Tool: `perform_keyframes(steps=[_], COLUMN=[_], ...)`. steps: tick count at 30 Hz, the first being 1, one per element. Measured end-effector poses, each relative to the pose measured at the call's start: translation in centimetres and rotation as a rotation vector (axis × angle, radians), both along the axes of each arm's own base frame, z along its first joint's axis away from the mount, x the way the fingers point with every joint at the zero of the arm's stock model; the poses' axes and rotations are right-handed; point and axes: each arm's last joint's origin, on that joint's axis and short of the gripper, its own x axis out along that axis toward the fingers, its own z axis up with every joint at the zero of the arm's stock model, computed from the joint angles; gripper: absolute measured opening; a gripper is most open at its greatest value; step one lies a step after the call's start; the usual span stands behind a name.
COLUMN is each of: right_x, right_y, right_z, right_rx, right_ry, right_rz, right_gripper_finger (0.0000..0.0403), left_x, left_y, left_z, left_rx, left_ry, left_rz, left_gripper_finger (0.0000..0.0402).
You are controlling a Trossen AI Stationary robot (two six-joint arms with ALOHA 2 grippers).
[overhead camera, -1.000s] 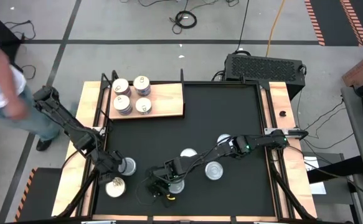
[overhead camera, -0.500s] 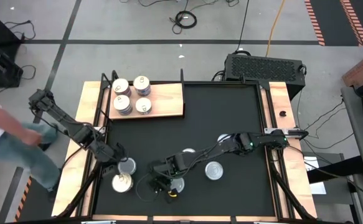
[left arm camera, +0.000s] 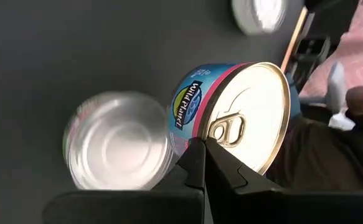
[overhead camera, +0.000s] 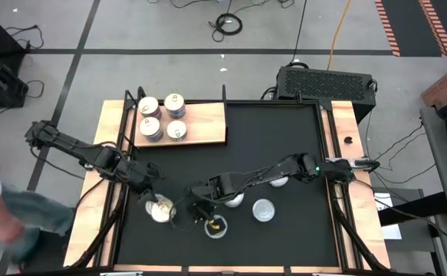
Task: Stack canned seafood by type on shelf
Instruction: Stack the blue and pink tuna can on the top of the blue and pink tuna can on the shelf
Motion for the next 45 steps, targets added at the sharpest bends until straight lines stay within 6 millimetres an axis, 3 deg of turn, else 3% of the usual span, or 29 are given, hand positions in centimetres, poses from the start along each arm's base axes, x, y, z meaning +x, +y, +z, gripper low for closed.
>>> perform_keyframes(steps=[5,9,16,21,33,45], right_x=[-2.7,-6.8,-14.4,-17.7,-18.7,-18.7], right_y=[-2.6,-4.2,-5.9,-6.5,-6.4,-6.2], right_z=[0.8,1.9,0.8,0.2,1.3,1.3], right_rx=[-0.013,0.025,0.167,0.221,0.209,0.212], right_ry=[-0.017,-0.161,-0.394,-0.424,-0.482,-0.478], right_rz=[-0.071,-0.128,-0.216,-0.255,-0.276,-0.271], right_gripper_finger=[0.0,0.0,0.0,0.0,0.0,0.0], left_x=[0.7,1.2,1.5,1.9,2.3,1.7], left_y=[1.4,2.6,5.1,7.1,12.0,16.5], left_z=[1.4,3.2,5.1,6.0,7.1,5.8], left_rx=[0.024,0.049,0.116,0.148,0.272,0.29], left_ry=[-0.069,-0.119,-0.129,-0.136,-0.126,-0.042], left_rz=[0.055,0.138,0.353,0.507,0.664,0.756], left_gripper_finger=[0.0,0.0,0.0,0.0,0.0,0.0])
